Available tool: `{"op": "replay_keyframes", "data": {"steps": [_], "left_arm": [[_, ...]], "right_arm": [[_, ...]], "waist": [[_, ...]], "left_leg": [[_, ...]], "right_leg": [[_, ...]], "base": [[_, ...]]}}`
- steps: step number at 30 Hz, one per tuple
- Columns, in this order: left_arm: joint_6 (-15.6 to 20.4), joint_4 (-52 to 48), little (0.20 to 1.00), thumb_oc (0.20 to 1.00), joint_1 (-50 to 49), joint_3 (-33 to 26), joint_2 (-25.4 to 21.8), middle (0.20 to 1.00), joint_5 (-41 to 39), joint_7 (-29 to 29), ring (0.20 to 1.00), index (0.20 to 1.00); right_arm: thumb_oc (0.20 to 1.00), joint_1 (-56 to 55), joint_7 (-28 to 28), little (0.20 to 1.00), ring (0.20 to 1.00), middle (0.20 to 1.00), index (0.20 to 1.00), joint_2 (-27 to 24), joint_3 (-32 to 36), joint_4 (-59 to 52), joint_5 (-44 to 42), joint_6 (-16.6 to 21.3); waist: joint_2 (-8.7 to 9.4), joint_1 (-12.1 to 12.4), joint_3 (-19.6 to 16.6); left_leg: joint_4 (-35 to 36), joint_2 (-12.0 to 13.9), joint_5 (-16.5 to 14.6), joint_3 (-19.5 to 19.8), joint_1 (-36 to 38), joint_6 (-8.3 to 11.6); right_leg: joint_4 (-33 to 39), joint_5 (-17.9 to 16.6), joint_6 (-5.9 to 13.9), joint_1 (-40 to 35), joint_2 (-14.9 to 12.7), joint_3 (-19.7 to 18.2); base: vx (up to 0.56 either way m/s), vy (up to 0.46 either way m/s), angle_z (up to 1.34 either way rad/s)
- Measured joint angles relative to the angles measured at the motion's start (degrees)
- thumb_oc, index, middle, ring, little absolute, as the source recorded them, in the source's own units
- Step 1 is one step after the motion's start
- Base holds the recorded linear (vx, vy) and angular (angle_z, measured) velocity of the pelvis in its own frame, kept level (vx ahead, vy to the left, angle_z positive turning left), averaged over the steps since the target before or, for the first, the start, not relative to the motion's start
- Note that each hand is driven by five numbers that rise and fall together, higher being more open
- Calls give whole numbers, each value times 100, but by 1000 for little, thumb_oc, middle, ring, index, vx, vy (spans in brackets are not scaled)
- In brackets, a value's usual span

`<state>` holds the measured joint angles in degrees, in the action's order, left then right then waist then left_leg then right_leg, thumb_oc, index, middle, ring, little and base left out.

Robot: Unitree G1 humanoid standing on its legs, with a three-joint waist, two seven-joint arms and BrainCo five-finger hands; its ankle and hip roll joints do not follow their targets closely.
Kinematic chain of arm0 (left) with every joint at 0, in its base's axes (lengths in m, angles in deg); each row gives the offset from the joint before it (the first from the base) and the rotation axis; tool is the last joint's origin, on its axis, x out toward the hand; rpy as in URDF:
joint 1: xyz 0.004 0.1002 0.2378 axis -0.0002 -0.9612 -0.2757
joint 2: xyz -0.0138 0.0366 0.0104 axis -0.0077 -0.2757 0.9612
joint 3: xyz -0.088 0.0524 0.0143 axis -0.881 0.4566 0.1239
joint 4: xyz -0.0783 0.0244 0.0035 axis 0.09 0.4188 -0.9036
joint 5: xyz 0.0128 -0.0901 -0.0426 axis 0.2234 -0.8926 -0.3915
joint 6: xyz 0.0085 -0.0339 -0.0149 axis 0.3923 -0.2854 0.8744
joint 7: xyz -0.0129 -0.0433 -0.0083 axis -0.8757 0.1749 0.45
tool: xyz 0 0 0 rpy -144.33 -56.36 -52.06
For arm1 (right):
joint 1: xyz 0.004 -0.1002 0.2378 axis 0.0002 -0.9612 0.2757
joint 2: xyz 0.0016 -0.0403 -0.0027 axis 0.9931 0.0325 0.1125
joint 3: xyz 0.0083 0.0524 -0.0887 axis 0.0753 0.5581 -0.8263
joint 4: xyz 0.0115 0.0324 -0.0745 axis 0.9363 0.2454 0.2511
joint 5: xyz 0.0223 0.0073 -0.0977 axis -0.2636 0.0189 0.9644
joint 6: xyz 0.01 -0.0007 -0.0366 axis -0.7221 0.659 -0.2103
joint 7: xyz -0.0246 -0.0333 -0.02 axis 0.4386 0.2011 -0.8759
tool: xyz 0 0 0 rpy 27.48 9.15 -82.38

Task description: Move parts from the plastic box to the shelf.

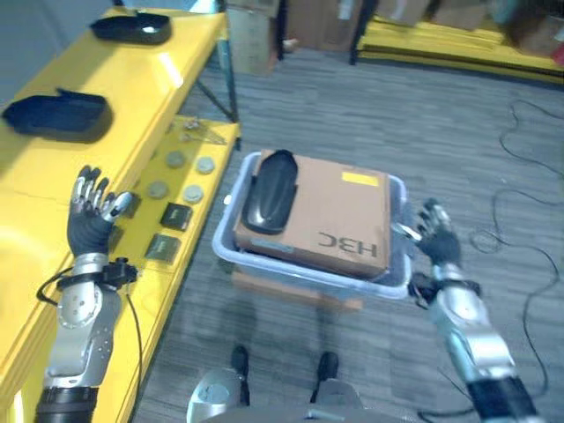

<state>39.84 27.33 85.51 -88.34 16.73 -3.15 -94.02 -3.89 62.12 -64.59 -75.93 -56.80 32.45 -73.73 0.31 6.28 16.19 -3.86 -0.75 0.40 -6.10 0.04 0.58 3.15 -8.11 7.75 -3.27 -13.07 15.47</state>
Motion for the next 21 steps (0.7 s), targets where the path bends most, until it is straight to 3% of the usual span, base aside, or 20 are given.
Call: {"op": "replay_keyframes", "data": {"steps": [1,4,5,11,16,21], "left_arm": [[10,-45,1000,1000,10,56,-87,1000,76,-14,1000,1000],[89,-61,1000,1000,243,339,-150,1000,95,8,1000,1000],[128,-63,1000,1000,536,484,-207,1000,93,57,1000,1000],[221,-41,1000,1000,769,532,-506,1000,27,160,1000,1000],[415,159,1000,1000,781,621,-594,1000,-150,353,1000,1000],[659,158,1000,1000,794,621,-631,1000,-316,498,1000,1000]], "right_arm": [[1000,715,267,1000,1000,1000,1000,3,-276,512,23,-11],[1000,1965,835,1000,1000,1000,1000,86,-609,1935,110,60],[1000,2690,1173,1000,1000,1000,1000,55,-590,2495,108,56],[1000,3647,1764,1000,1000,1000,1000,45,-588,3238,131,350],[1000,3888,2109,1000,1000,1000,1000,32,-582,3737,-29,481],[1000,3906,2565,1000,1000,1000,1000,35,-582,3820,-8,605]], "waist": [[-95,256,112],[-192,469,235],[-231,708,437],[-261,1259,872],[-341,1496,1208],[-344,1568,1246]], "left_leg": [[-18,27,14,102,-68,30],[-250,66,11,431,-451,101],[-309,145,108,510,-710,132],[-359,94,267,840,-1136,148],[-404,6,330,1107,-1423,153],[-398,-85,336,1190,-1480,144]], "right_leg": [[25,-16,45,-6,54,114],[49,-19,18,63,136,420],[62,-55,-40,222,201,537],[45,-51,-92,420,233,885],[-26,11,-117,555,159,1158],[-10,30,-84,544,102,1249]], "base": [[-158,74,37],[-157,32,50],[-146,29,58],[-109,27,34],[-43,37,27],[-11,17,11]]}}
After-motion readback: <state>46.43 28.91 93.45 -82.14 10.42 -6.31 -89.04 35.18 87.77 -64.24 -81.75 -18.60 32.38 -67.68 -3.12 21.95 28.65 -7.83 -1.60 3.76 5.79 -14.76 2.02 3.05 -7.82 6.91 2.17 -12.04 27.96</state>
